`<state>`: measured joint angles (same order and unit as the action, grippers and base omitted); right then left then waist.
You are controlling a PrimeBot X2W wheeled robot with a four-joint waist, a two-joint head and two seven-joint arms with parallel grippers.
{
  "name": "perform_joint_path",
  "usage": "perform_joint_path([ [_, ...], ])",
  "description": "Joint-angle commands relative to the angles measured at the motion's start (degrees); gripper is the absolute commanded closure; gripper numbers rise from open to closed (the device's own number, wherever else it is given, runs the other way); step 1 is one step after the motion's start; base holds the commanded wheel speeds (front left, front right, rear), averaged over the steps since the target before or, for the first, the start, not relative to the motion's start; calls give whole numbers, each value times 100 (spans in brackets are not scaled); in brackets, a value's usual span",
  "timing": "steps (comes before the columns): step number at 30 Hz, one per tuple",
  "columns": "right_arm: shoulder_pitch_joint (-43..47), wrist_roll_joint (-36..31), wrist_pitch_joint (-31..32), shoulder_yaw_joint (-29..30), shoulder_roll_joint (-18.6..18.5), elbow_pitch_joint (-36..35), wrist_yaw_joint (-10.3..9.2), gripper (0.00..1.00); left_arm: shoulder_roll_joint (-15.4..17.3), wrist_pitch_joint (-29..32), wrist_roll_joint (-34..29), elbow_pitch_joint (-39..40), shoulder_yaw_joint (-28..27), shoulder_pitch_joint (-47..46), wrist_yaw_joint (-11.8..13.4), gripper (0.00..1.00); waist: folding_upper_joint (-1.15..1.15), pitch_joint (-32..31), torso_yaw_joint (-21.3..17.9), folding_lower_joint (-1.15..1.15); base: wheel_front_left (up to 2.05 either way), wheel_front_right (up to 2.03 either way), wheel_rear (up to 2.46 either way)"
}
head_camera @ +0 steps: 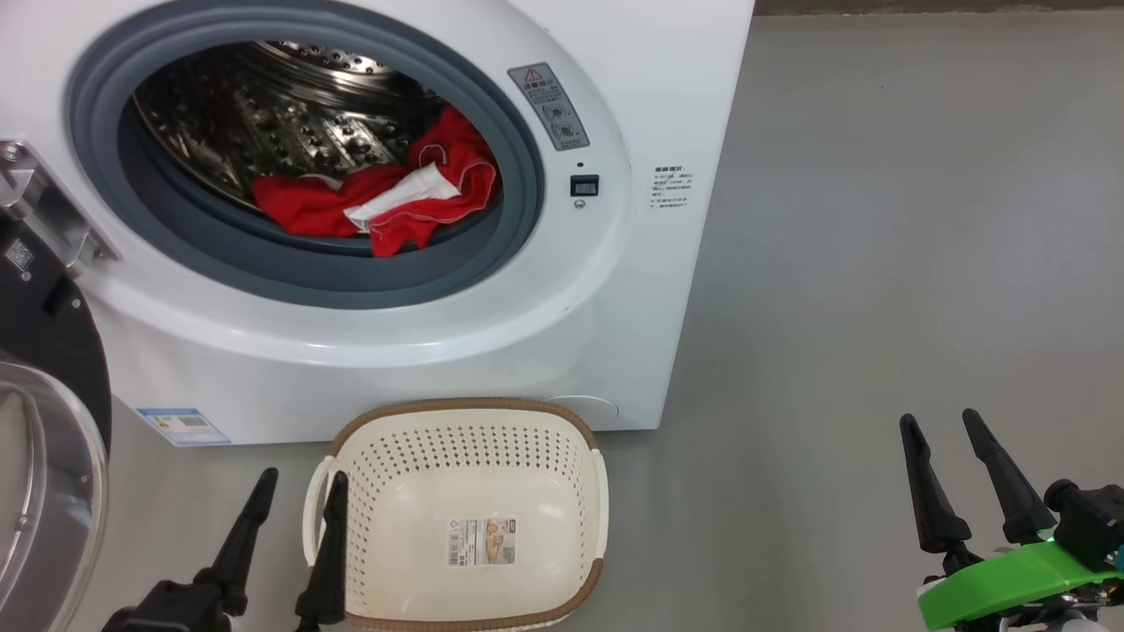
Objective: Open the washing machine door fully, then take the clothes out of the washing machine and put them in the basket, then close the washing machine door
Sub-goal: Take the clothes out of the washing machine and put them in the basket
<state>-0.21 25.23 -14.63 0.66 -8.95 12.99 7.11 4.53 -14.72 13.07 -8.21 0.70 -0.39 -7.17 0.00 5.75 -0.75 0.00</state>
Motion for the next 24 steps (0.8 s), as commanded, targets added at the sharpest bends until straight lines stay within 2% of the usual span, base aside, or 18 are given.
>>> perform_joint_path([
  [1, -140, -11, -37, -141, -75, -152, 37, 0, 31, -28, -88, 102, -174, -245, -32, 0, 0, 34, -13, 0, 0, 0, 0],
  [6, -215, -8, -37, -143, -54, -176, 37, 0, 32, -28, -113, 15, -91, -448, -32, 0, 0, 184, -40, 0, 0, 0, 0],
  [13, -464, -6, -37, -130, -39, -254, 37, 0, 71, -28, -327, -336, -32, -1436, -32, 0, 0, 711, -128, 0, 0, 0, 0],
  [17, -674, 1, -37, -138, -15, -291, 37, 0, 129, -28, -487, -807, -5, -2268, -32, 0, 0, 1093, -241, 0, 0, 0, 0],
  [24, -1037, -1, -37, -298, 76, -349, 37, 0, 316, -28, -802, -2180, 82, -3859, -3, 0, 0, 1743, -516, 0, 0, 0, 0],
])
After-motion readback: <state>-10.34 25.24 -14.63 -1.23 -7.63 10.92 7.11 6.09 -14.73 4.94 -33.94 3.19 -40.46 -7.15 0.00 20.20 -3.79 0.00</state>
